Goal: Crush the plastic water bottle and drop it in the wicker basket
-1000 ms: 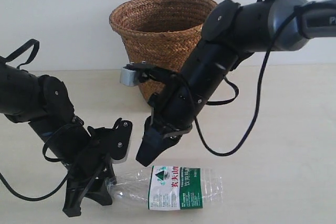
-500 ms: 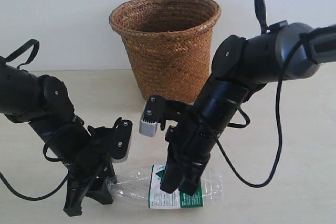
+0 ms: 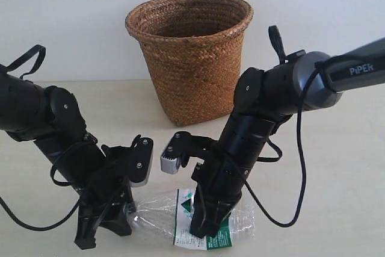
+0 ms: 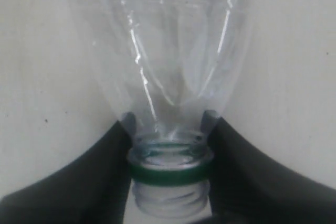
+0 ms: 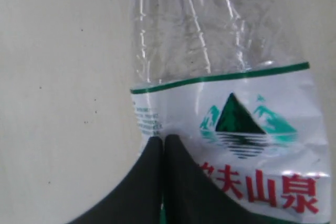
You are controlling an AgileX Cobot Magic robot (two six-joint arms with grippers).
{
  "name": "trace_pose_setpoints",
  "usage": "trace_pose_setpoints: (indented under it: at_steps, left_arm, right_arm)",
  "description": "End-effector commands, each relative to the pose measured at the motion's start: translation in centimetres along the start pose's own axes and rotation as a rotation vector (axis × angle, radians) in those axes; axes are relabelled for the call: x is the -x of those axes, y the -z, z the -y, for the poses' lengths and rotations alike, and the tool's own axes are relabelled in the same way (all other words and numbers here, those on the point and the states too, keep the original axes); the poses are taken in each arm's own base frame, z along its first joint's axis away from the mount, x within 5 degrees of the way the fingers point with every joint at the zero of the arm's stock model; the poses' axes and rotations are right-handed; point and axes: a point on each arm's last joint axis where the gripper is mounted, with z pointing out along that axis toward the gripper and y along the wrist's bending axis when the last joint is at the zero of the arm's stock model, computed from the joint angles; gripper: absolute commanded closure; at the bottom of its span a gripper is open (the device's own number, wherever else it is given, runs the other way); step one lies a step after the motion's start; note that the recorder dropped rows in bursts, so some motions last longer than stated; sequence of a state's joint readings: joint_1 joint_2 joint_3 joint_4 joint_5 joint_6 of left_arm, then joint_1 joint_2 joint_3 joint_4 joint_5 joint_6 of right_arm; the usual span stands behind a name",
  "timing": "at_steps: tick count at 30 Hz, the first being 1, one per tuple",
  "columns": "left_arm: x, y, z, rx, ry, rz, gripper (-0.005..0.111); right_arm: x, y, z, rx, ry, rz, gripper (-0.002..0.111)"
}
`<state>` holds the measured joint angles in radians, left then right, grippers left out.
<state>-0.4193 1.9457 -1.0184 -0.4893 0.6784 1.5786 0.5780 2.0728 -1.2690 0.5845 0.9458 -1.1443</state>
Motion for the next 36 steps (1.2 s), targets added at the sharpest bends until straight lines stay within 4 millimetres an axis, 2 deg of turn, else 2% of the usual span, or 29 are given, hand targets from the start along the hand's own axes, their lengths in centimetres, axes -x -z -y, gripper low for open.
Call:
trace_pose_setpoints:
  at_steps: [1, 4, 9, 13, 17, 20, 23, 26, 27, 28, 29, 31, 34, 36]
  left_arm:
    - [0.1, 0.1, 0.0, 0.007, 0.011, 0.0, 0.102]
    - [0.1, 0.1, 0.0, 0.007, 0.013, 0.002, 0.102]
    - [0.1, 0.1, 0.0, 0.007, 0.016, 0.001, 0.102]
    - [0.1, 0.1, 0.0, 0.007, 0.016, 0.001, 0.102]
    - [0.1, 0.1, 0.0, 0.007, 0.026, 0.001, 0.102]
    - [0.2, 0.2, 0.0, 0.009, 0.062, 0.003, 0.102]
    - [0.6, 1.1, 0.1, 0.019, 0.076, 0.029, 0.102]
    - [1.3, 2.7, 0.5, 0.009, 0.051, 0.062, 0.102]
    - [2.0, 4.3, 0.8, -0.014, 0.02, 0.085, 0.102]
    - [2.4, 5.1, 0.9, -0.022, 0.008, 0.095, 0.102]
    - [3.2, 7.0, 1.0, -0.022, -0.007, 0.118, 0.102]
    - [4.1, 9.4, 1.3, -0.03, -0.037, 0.143, 0.102]
    - [5.3, 12.4, 1.3, 0.0, -0.098, 0.177, 0.102]
    - [6.1, 15.0, 0.4, 0.08, -0.111, 0.207, 0.102]
  right_arm:
    - [-1.9, -1.8, 1.3, -0.055, -0.005, -0.143, 0.108]
    - [-1.3, -1.0, 1.2, -0.057, -0.055, -0.131, 0.108]
    - [0.6, 2.3, -0.1, -0.011, -0.084, -0.091, 0.108]
    - [1.8, 6.2, -2.1, -0.007, -0.047, -0.036, 0.108]
    - [1.7, 10.5, -3.8, -0.101, -0.018, 0.004, 0.108]
    - [0.6, 14.1, -4.1, -0.181, -0.13, 0.072, 0.108]
    - [-1.4, 17.7, -3.9, -0.267, -0.349, 0.153, 0.108]
    - [-4.2, 20.2, -3.7, -0.371, -0.489, 0.251, 0.108]
    - [-6.4, 21.0, -3.4, -0.44, -0.576, 0.313, 0.108]
    - [-7.4, 21.1, -3.3, -0.463, -0.617, 0.335, 0.108]
    - [-9.4, 21.0, -3.3, -0.508, -0.714, 0.39, 0.108]
    - [-11.3, 19.9, -3.7, -0.568, -0.758, 0.435, 0.108]
    - [-12.7, 17.5, -4.1, -0.604, -0.745, 0.439, 0.108]
    - [-13.8, 15.8, -3.9, -0.64, -0.763, 0.437, 0.108]
